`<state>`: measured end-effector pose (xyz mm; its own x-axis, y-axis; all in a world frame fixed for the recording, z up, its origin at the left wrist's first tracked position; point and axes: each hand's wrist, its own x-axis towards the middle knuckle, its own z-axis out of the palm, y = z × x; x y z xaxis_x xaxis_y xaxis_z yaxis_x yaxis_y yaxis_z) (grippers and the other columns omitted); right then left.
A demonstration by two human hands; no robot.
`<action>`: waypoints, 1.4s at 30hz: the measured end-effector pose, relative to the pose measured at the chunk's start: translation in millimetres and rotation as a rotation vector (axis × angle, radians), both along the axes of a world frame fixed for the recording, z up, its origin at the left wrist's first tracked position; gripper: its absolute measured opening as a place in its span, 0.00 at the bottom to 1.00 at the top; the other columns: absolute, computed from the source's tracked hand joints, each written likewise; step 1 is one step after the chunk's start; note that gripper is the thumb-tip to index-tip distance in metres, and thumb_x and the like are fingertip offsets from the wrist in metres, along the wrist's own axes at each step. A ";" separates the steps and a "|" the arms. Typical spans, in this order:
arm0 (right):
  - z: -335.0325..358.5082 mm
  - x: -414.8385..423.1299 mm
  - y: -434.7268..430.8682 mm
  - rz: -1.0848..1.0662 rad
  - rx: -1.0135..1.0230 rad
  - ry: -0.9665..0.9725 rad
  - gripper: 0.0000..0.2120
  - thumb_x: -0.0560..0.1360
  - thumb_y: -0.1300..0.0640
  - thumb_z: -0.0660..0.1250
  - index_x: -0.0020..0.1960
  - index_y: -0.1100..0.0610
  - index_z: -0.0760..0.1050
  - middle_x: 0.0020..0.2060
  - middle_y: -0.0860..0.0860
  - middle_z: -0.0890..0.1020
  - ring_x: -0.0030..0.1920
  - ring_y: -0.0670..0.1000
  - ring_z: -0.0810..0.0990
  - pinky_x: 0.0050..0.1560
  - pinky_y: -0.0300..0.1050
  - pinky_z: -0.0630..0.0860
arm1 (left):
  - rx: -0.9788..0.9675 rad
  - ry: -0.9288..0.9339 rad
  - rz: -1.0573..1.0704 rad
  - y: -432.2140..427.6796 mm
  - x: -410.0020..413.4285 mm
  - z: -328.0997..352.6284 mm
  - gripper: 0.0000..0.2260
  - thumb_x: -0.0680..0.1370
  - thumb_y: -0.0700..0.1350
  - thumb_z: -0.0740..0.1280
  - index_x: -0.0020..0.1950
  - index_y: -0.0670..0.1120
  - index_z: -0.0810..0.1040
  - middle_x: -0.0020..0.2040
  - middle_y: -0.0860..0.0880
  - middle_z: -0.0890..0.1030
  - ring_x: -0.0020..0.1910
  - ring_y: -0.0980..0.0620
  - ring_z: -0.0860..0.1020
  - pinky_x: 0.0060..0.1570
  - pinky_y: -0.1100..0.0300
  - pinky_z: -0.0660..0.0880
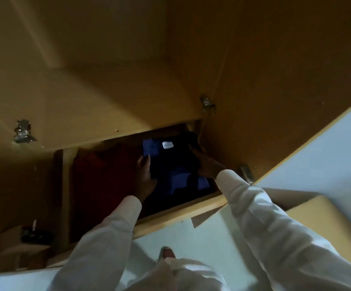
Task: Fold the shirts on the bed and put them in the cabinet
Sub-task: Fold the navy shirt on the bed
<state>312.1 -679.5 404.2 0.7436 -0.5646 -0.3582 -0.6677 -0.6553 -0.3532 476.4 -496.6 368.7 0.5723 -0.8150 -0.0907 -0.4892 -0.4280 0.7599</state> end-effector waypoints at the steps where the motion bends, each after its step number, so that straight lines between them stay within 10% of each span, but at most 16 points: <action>1: -9.1 3.7 -7.5 0.027 0.012 0.016 0.45 0.74 0.64 0.69 0.80 0.51 0.43 0.79 0.59 0.48 0.78 0.61 0.50 0.76 0.56 0.56 | 0.019 0.035 0.009 -2.7 -0.6 -1.3 0.33 0.76 0.33 0.67 0.78 0.39 0.57 0.77 0.37 0.54 0.76 0.40 0.57 0.71 0.57 0.58; 4: -24.7 22.0 -26.1 -0.020 0.045 0.014 0.36 0.79 0.56 0.64 0.80 0.49 0.48 0.79 0.55 0.51 0.77 0.59 0.54 0.74 0.56 0.59 | 0.000 0.124 0.090 -20.7 7.8 -7.6 0.26 0.79 0.34 0.65 0.75 0.36 0.61 0.75 0.35 0.60 0.75 0.36 0.61 0.67 0.65 0.58; 8: -31.3 54.1 -11.7 -0.159 -0.104 0.159 0.30 0.82 0.52 0.56 0.80 0.48 0.46 0.79 0.55 0.51 0.72 0.63 0.65 0.69 0.59 0.67 | 0.125 0.160 0.046 -37.8 23.6 -27.8 0.27 0.81 0.37 0.62 0.78 0.39 0.56 0.76 0.37 0.60 0.75 0.36 0.61 0.75 0.51 0.56; 18: -80.1 26.2 20.0 -0.010 -0.062 0.406 0.33 0.78 0.49 0.67 0.77 0.57 0.56 0.74 0.57 0.64 0.72 0.60 0.67 0.68 0.54 0.68 | 0.722 -0.425 -0.242 -3.3 -31.8 -43.8 0.25 0.83 0.42 0.57 0.79 0.43 0.54 0.78 0.38 0.52 0.75 0.32 0.56 0.71 0.39 0.60; 22: -69.5 27.4 25.4 0.004 -0.090 0.360 0.27 0.81 0.51 0.62 0.77 0.56 0.59 0.73 0.58 0.65 0.72 0.61 0.67 0.68 0.54 0.67 | 0.670 -0.618 -0.366 3.8 -31.2 -37.7 0.27 0.72 0.42 0.73 0.71 0.47 0.72 0.69 0.40 0.70 0.59 0.34 0.76 0.55 0.42 0.77; 24: -65.3 24.2 28.2 -0.016 -0.082 0.291 0.24 0.81 0.56 0.60 0.76 0.55 0.60 0.72 0.59 0.66 0.71 0.62 0.66 0.66 0.57 0.69 | 0.627 -0.674 -0.487 9.3 -25.8 -39.6 0.22 0.79 0.38 0.64 0.74 0.45 0.68 0.72 0.42 0.67 0.68 0.38 0.68 0.67 0.47 0.68; 29: -78.6 2.6 26.9 0.215 -0.082 0.534 0.17 0.83 0.61 0.57 0.72 0.57 0.69 0.68 0.58 0.73 0.67 0.61 0.72 0.66 0.54 0.73 | 0.682 -0.700 -0.707 12.1 -12.3 -37.9 0.18 0.79 0.39 0.62 0.70 0.44 0.72 0.71 0.43 0.70 0.72 0.40 0.62 0.68 0.48 0.66; 36: -59.9 -1.1 25.5 -0.025 -0.066 0.470 0.13 0.82 0.66 0.56 0.62 0.62 0.77 0.60 0.58 0.80 0.61 0.58 0.79 0.57 0.51 0.77 | 0.741 -0.709 -0.773 12.2 -8.0 -30.7 0.15 0.81 0.39 0.58 0.66 0.42 0.76 0.70 0.43 0.71 0.73 0.42 0.61 0.67 0.46 0.67; 42: -55.5 5.5 29.8 0.066 -0.072 0.648 0.15 0.83 0.62 0.57 0.66 0.63 0.73 0.62 0.60 0.78 0.64 0.60 0.76 0.62 0.51 0.75 | 0.787 -0.417 -0.799 14.0 -10.8 -21.4 0.16 0.82 0.39 0.57 0.69 0.45 0.73 0.69 0.43 0.71 0.68 0.43 0.69 0.64 0.51 0.69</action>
<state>317.6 -649.7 348.7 0.4240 -0.5648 -0.7080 -0.6883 -0.7090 0.1534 465.6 -482.7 347.3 0.0329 -0.7575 -0.6520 -0.9752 -0.1673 0.1451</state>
